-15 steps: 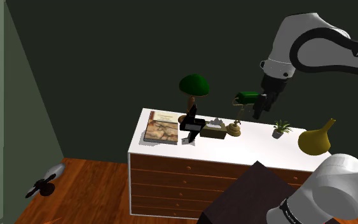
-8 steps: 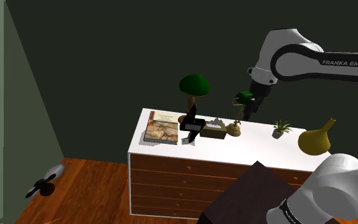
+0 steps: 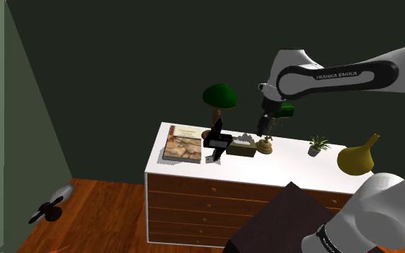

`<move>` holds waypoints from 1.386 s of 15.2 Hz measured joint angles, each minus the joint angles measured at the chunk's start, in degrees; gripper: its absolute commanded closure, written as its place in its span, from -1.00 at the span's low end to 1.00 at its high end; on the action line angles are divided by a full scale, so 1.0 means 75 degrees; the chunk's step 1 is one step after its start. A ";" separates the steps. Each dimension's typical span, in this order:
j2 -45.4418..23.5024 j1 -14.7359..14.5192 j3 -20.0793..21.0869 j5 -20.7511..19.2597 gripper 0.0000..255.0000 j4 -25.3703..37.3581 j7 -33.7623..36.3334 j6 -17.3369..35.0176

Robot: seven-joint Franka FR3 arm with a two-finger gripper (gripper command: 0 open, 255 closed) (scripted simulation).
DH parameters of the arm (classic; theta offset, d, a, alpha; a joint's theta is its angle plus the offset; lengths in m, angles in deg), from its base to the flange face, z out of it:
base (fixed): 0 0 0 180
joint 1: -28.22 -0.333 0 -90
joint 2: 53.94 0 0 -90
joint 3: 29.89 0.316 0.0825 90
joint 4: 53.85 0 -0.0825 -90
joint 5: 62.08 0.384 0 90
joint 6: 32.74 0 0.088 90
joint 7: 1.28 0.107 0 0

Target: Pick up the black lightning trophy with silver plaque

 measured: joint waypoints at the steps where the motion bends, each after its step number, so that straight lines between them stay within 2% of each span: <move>1: -0.0234 -0.0034 -0.0053 0.0027 -1.00 0.0040 -0.0189 0.0224; 9: -0.2628 -0.0208 -0.0373 0.0543 -1.00 0.1201 -0.1940 0.1668; 16: -0.4602 -0.0146 -0.0206 0.1170 -1.00 0.2670 -0.3359 0.2294; 21: -0.5079 -0.0108 -0.0136 0.1298 -1.00 0.2725 -0.3569 0.2724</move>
